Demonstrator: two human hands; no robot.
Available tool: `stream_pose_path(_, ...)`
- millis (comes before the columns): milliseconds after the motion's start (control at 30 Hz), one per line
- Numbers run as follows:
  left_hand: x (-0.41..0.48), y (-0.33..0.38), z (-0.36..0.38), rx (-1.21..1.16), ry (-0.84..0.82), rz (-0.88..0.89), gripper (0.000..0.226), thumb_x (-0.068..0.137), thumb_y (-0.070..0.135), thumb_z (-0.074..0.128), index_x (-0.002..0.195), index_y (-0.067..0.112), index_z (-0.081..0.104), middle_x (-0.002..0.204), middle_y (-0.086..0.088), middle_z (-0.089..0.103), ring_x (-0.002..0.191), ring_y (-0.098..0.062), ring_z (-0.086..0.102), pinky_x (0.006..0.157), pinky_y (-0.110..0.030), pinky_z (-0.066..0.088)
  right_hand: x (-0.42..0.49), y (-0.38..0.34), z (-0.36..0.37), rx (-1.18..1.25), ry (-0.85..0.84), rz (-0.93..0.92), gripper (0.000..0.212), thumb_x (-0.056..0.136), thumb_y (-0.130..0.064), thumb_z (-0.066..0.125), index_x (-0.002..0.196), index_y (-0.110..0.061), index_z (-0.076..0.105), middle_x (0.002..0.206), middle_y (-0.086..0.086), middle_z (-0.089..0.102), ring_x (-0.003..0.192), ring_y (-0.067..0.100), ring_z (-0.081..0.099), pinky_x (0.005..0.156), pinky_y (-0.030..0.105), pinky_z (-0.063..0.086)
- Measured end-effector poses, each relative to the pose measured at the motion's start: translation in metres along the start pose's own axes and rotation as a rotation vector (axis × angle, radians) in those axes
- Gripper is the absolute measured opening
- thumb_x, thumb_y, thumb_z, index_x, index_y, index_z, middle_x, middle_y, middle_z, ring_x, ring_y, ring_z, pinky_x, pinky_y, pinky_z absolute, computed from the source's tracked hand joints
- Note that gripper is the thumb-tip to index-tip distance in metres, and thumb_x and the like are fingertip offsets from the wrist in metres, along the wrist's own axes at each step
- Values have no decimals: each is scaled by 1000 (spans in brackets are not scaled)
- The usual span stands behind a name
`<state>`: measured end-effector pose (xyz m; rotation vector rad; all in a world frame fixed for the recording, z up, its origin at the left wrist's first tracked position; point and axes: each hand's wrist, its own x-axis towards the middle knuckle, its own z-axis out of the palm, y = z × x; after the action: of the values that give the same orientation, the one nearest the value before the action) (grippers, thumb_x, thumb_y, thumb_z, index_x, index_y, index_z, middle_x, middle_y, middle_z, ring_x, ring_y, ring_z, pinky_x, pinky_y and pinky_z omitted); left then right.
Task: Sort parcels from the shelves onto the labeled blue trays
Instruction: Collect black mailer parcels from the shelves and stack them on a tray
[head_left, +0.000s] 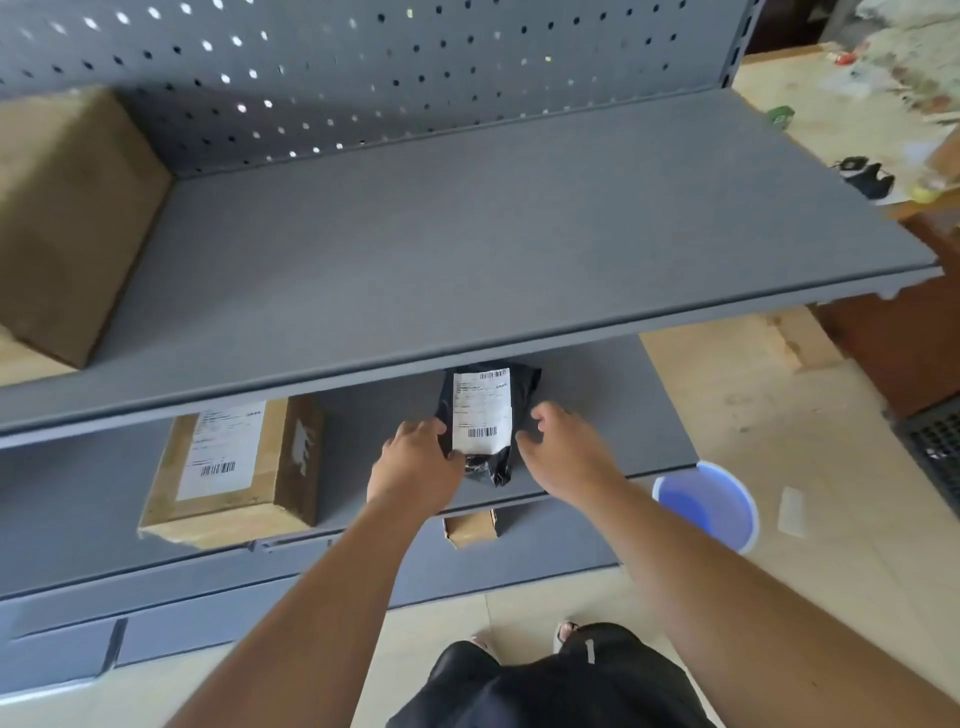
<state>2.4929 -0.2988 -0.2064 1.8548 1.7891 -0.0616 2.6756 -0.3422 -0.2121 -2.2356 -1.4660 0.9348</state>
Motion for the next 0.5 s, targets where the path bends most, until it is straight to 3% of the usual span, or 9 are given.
stream_pose_path(233,40,-26,33,-125,65,-46,49,97,40,54,142,23,49,134,-8,54,120,-31,55,98,-46,51,42,10,45,196,26,119,42,104,-30,43,134,-2,52,118,18,67,100,33,59,74,32,39)
stream_pose_path(367,63,-37,49,-186,101,-50,60,99,44,52,153,19,39,146,-10,50,130,-31,52,102,-45,46,61,16,63,275,33,200,51,104,-34,43,146,-4,44,137,18,59,120,35,57,80,30,39)
stream_pose_path(400,69,-39,53,-198,94,-55,60,100,44,52,153,19,39,145,-10,50,129,-30,52,101,-44,47,67,16,67,287,31,210,51,104,-35,44,144,-4,46,135,17,60,118,35,58,80,31,41)
stream_pose_path(500,90,-40,65,-221,87,-36,44,99,47,49,134,21,53,124,-6,62,104,-25,63,87,-43,57,84,17,78,329,40,223,39,99,-34,48,122,-3,56,110,12,65,85,27,59,68,33,44)
